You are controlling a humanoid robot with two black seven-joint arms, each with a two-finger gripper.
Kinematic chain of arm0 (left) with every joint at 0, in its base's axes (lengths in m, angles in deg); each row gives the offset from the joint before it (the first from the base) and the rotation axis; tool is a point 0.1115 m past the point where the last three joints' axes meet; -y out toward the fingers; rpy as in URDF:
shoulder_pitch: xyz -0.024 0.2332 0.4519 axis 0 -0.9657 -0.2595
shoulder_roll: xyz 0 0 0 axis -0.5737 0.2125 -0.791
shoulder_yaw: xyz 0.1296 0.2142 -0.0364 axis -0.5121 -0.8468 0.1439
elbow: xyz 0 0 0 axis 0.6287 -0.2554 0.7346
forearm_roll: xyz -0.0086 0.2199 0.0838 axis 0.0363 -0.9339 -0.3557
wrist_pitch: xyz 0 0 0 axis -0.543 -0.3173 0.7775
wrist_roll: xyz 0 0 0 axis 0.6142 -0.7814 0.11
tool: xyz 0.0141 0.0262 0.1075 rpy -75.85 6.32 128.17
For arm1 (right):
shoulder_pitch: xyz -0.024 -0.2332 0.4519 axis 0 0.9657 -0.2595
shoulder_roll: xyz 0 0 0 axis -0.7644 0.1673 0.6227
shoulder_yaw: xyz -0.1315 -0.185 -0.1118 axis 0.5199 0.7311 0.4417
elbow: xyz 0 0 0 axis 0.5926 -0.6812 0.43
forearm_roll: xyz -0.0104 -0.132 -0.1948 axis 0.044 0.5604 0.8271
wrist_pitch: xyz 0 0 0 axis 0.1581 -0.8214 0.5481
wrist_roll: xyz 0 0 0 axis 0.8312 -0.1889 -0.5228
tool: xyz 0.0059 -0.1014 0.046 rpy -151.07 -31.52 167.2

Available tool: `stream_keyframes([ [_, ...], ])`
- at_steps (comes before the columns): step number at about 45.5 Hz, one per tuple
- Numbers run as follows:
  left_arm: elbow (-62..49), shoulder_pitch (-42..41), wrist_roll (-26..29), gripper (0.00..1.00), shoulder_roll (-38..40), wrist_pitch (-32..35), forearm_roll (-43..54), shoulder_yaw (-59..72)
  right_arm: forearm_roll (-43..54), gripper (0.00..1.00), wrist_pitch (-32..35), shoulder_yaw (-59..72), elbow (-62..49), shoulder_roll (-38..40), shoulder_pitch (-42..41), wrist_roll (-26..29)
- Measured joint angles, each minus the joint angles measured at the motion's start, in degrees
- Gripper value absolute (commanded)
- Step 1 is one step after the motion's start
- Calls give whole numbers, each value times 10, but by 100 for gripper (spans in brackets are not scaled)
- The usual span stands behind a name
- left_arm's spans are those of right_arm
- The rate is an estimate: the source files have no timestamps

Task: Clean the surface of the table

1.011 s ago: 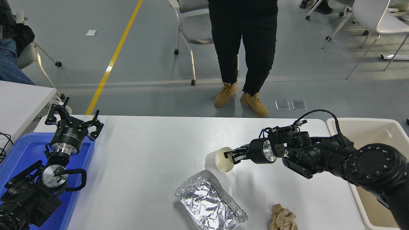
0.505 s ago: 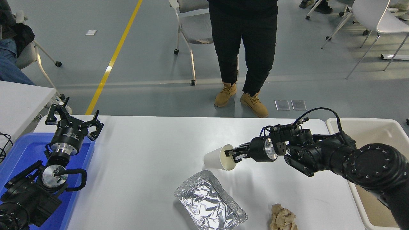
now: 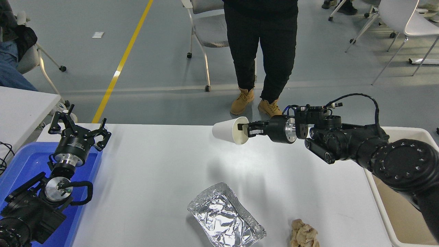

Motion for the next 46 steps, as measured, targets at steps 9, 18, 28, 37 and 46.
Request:
stream_keyframes([
  [9,0,0,0,100,0,0,0,0,-60,0,16,-33,-9,45,-11,-5],
  [18,0,0,1,100,0,0,0,0,-86,0,27,-90,-21,104,-9,-7],
  [28,0,0,1,100,0,0,0,0,-98,0,40,-148,-46,172,21,-8],
  [37,0,0,0,100,0,0,0,0,-117,0,49,-185,-75,225,62,-6],
  [46,0,0,0,100,0,0,0,0,-146,0,52,-199,-105,256,102,6],
])
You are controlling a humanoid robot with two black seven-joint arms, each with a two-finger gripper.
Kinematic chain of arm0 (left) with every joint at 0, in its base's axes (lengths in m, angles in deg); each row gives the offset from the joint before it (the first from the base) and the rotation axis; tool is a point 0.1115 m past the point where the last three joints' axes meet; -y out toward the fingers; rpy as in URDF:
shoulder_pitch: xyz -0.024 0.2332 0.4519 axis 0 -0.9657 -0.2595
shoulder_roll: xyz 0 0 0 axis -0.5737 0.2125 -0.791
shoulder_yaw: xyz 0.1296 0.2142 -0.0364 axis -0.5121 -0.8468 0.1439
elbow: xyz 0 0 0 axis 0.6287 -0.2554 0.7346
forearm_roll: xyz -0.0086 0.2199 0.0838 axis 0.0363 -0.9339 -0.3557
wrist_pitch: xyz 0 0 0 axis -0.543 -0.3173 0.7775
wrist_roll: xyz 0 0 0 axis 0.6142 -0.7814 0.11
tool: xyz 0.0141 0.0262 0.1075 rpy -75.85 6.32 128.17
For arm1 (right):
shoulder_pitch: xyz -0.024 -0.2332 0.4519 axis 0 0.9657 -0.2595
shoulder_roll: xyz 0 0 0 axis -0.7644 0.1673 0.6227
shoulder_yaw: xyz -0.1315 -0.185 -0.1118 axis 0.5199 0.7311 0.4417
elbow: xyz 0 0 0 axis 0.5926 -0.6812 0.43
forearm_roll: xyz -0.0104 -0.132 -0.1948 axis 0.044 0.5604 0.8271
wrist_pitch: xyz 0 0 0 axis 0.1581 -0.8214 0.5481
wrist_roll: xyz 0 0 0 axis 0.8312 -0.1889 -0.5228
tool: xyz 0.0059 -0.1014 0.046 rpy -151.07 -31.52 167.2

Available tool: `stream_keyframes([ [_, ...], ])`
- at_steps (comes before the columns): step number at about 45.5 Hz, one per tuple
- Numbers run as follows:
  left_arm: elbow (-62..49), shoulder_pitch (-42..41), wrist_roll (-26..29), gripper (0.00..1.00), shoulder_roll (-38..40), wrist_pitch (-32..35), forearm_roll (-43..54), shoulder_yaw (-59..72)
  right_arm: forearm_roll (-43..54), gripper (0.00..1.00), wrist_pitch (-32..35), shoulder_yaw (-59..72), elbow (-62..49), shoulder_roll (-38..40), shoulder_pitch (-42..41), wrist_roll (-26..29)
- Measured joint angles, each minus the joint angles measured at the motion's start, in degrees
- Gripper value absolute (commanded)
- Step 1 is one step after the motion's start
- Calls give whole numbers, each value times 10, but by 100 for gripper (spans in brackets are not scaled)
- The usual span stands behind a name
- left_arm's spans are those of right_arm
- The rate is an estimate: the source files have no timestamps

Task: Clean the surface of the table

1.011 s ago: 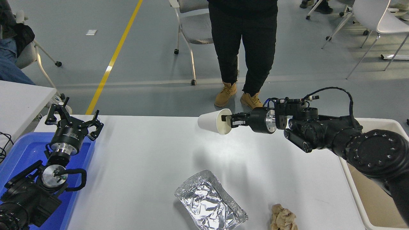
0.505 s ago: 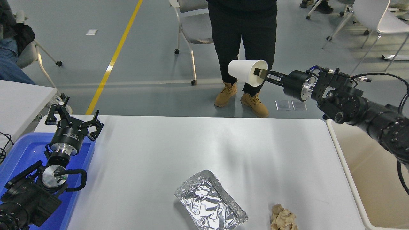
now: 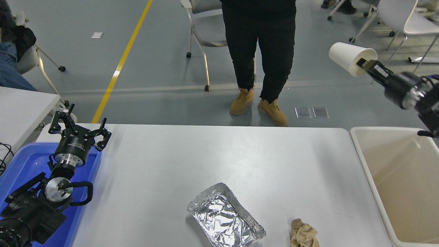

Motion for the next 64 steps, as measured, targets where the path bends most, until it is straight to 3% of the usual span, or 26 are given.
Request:
stream_keyframes([
  [17,0,0,0,100,0,0,0,0,-42,0,1,-9,-28,30,62,111],
  [40,0,0,0,100,0,0,0,0,-57,0,-5,-19,-40,49,125,315],
  [53,0,0,0,100,0,0,0,0,-57,0,-12,-20,-47,51,148,392],
  [64,0,0,0,100,0,0,0,0,-51,0,-15,-13,-45,38,174,421],
])
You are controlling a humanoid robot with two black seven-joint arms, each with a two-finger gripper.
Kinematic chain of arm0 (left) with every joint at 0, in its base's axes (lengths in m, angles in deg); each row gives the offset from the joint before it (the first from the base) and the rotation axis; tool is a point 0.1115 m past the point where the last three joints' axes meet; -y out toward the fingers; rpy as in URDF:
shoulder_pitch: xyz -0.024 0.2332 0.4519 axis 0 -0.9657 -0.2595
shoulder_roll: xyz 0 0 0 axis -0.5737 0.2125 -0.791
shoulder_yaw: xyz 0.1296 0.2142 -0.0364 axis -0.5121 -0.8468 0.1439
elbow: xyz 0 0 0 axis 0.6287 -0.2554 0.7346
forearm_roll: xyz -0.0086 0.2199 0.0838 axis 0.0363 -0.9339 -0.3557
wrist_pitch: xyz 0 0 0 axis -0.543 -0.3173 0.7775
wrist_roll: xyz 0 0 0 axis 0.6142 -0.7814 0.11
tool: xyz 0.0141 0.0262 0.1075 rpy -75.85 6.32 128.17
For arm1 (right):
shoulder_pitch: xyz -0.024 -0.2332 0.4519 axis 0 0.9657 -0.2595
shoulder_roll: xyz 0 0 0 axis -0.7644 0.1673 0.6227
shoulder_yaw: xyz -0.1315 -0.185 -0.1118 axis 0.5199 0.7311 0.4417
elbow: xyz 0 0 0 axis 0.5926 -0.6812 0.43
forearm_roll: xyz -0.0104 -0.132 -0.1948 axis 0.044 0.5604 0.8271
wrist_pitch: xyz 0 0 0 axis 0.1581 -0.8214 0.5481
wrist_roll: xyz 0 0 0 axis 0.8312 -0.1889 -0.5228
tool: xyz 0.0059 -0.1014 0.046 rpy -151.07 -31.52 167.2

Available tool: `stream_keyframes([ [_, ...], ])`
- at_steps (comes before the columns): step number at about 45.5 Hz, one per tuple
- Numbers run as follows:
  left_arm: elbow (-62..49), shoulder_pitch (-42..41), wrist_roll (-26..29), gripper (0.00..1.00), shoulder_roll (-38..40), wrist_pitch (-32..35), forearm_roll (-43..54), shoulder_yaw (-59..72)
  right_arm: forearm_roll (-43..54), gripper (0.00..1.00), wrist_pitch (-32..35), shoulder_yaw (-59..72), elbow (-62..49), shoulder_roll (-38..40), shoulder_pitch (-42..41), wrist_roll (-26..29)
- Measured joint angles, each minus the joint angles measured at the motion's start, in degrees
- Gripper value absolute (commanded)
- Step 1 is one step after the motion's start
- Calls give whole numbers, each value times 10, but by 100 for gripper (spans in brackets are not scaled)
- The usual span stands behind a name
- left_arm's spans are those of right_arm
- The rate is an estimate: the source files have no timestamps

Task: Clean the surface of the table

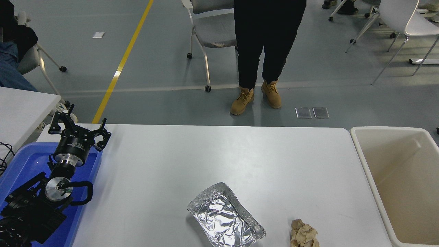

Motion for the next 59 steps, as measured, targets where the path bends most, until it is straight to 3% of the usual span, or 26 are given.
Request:
stream_keyframes([
  [29,0,0,0,100,0,0,0,0,2,0,-27,3,-13,-114,44,11],
  [48,0,0,0,100,0,0,0,0,1,1,-34,-1,-22,-137,51,11],
  [54,0,0,0,100,0,0,0,0,-2,33,-42,-3,-28,-138,52,12],
  [59,0,0,0,100,0,0,0,0,-4,43,-61,-5,-32,-137,55,12],
])
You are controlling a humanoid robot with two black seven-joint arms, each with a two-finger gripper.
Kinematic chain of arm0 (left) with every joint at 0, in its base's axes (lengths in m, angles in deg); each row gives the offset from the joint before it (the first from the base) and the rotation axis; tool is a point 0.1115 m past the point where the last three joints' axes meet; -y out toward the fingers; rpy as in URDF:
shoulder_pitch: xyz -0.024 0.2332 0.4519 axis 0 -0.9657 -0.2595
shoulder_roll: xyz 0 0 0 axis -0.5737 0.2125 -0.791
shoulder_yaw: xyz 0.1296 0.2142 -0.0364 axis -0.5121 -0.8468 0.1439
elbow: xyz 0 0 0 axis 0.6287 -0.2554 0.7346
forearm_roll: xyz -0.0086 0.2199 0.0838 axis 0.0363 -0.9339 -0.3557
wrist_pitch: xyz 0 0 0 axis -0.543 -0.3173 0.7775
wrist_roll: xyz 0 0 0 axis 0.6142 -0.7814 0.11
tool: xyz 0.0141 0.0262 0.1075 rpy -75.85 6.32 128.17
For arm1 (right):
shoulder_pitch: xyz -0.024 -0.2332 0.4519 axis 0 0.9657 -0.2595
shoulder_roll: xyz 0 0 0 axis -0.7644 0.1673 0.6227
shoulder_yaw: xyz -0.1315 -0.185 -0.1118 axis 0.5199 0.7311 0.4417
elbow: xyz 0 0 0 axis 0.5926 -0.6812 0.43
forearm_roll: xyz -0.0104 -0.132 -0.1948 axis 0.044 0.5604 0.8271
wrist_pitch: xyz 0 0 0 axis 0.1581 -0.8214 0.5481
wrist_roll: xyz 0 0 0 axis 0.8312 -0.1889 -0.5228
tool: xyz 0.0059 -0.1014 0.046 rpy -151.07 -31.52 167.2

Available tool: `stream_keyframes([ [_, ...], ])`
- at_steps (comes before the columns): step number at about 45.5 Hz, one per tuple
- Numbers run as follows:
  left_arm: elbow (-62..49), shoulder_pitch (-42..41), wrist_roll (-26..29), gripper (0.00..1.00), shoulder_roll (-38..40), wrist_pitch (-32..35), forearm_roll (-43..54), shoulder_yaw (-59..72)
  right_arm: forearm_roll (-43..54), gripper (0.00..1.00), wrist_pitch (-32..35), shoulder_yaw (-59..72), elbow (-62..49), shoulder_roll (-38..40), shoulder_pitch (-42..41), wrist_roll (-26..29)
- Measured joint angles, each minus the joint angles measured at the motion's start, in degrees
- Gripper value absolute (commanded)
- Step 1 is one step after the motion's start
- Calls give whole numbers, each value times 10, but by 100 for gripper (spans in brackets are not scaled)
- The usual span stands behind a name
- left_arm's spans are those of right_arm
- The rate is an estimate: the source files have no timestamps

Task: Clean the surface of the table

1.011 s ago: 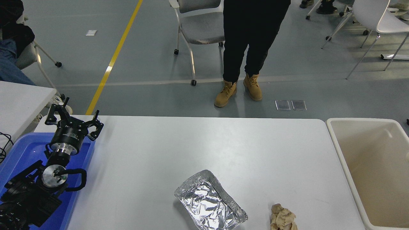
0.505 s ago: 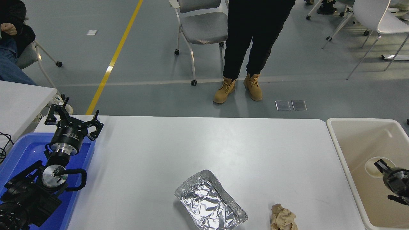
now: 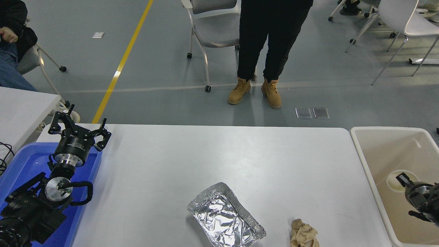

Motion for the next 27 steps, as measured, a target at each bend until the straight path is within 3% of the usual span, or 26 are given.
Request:
stream_keyframes([
  [6,0,0,0,100,0,0,0,0,-2,46,-20,-1,-3,3,4,0],
  [20,0,0,-1,100,0,0,0,0,-4,95,-40,-3,-5,8,7,0],
  [27,0,0,-1,100,0,0,0,0,-4,98,-42,-4,-4,10,3,-1],
])
